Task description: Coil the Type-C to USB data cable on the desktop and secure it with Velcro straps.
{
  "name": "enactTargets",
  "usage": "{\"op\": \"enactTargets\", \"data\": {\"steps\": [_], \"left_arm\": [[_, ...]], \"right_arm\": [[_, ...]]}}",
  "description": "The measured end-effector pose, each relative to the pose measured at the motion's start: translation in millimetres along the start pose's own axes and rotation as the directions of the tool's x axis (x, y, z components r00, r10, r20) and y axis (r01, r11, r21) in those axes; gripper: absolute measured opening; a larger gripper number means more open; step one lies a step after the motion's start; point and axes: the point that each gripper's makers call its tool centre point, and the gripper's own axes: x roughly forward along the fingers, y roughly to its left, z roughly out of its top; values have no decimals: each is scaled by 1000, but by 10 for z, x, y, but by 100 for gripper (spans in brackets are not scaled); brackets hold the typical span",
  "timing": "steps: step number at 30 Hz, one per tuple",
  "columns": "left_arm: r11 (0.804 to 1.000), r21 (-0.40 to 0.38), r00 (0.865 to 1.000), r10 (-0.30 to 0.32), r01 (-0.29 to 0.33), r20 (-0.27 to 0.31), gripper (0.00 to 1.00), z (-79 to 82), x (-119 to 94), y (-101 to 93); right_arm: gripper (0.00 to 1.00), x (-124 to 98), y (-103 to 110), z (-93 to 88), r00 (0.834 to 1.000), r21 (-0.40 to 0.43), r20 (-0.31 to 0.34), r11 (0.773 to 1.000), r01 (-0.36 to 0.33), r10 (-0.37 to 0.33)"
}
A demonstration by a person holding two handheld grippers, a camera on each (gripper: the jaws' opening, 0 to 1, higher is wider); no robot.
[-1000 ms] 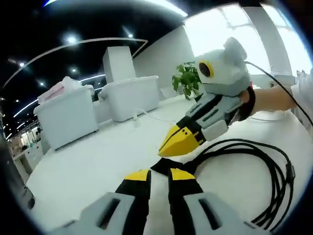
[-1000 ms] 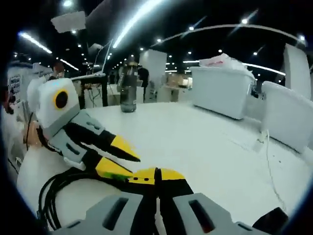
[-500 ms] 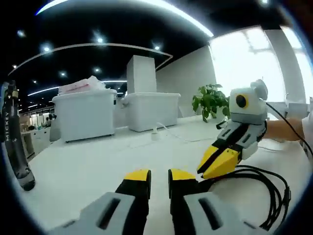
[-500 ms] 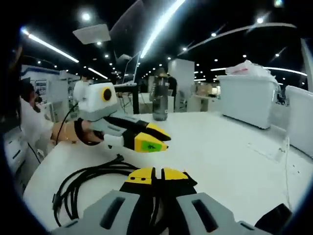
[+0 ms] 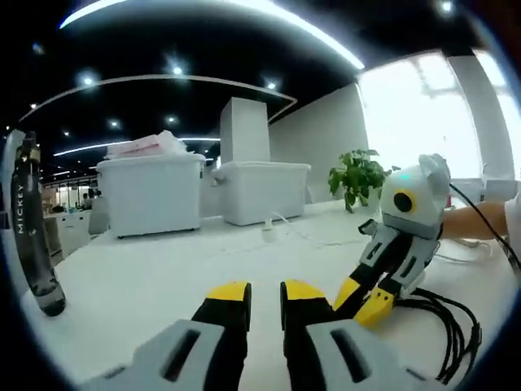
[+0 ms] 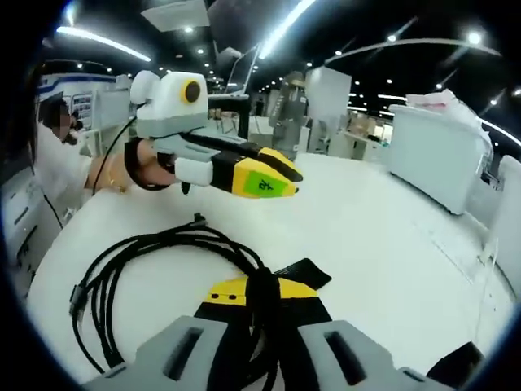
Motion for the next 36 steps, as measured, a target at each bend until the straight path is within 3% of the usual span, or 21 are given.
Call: {"op": "enactTargets", "data": {"steps": [2, 6, 7, 11, 13, 15, 19, 22, 24, 26, 28, 33, 36], "left_arm": [[999, -9, 998, 42, -42, 39, 16, 110, -31, 111], [993, -13, 985, 120, -119, 124, 16, 384, -149, 398], [987, 9, 978, 158, -161, 134, 16, 438, -203, 511], [952, 37, 940, 294, -305, 172, 18, 562, -386, 877], [938, 11, 923, 337, -345, 185, 19, 583, -452, 1004], [916, -18, 897, 396, -401, 195, 19, 590, -538, 1178], [886, -38, 865, 460, -462, 200, 19, 566, -630, 1359], [874, -31, 855, 482, -486, 192, 22, 531, -645, 1423], [867, -28, 850, 495, -498, 183, 22, 495, -657, 1447], [864, -29, 849, 499, -502, 176, 24, 500, -639, 1469], [865, -31, 850, 499, -501, 169, 24, 468, -641, 1454], [875, -33, 861, 481, -483, 163, 24, 419, -598, 1370], [884, -52, 869, 466, -464, 169, 24, 424, -579, 1322]], "right_arm": [[6, 19, -50, 100, 999, 31, 45, 999, 23, -24], [5, 90, -268, 473, 982, 42, 151, 993, 108, -113], [5, 141, -350, 596, 974, 40, 174, 990, 139, -144], [5, 415, -459, 823, 972, 53, 183, 989, 141, -148], [5, 595, -511, 911, 971, 54, 185, 988, 143, -151], [5, 802, -551, 970, 974, 51, 176, 989, 136, -143], [5, 1127, -646, 1047, 977, 49, 162, 990, 129, -136], [7, 1306, -726, 1127, 975, 52, 170, 989, 136, -143], [12, 1402, -806, 1212, 964, 71, 206, 985, 158, -169], [15, 1367, -865, 1317, 943, 143, 255, 972, 184, -216], [15, 1270, -894, 1395, 929, 251, 293, 955, 155, -228], [15, 818, -1003, 1314, 884, 339, 347, 921, 194, -314], [15, 445, -998, 1222, 857, 462, 400, 879, 117, -324]]}}
